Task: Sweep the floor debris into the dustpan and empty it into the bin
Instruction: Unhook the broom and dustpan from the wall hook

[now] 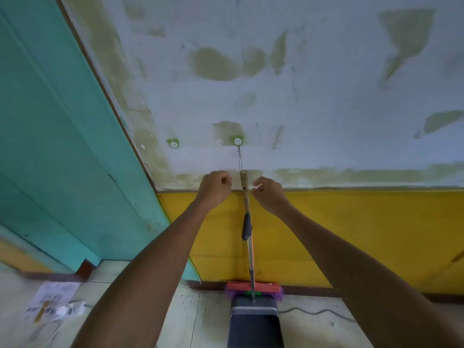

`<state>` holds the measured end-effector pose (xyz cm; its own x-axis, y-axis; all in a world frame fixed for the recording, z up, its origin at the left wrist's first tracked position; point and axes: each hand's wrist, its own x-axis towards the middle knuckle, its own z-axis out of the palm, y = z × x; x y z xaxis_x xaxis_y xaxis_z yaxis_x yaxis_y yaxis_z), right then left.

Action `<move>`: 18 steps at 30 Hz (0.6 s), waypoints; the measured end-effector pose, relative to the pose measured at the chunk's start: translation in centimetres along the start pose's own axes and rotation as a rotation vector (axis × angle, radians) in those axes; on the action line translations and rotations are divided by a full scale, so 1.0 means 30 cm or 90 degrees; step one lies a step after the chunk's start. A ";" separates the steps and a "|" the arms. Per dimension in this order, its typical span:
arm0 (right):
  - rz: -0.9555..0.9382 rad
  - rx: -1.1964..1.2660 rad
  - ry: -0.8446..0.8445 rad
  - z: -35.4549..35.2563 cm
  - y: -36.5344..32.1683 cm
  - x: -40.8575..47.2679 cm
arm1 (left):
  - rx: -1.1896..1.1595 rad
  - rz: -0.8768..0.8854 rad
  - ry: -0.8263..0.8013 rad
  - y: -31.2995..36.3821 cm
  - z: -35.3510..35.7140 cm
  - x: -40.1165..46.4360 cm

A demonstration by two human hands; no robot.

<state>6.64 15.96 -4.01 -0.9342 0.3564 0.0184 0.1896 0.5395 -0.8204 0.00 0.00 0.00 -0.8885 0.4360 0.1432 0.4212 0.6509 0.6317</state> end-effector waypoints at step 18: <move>0.039 -0.001 0.061 0.178 0.035 0.213 | -0.064 -0.040 0.035 -0.012 0.142 0.250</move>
<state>-0.75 14.73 -7.82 -0.8878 0.4596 0.0230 0.2455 0.5153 -0.8211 -6.02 5.69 -2.39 -0.9222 0.3598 0.1413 0.3470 0.6093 0.7130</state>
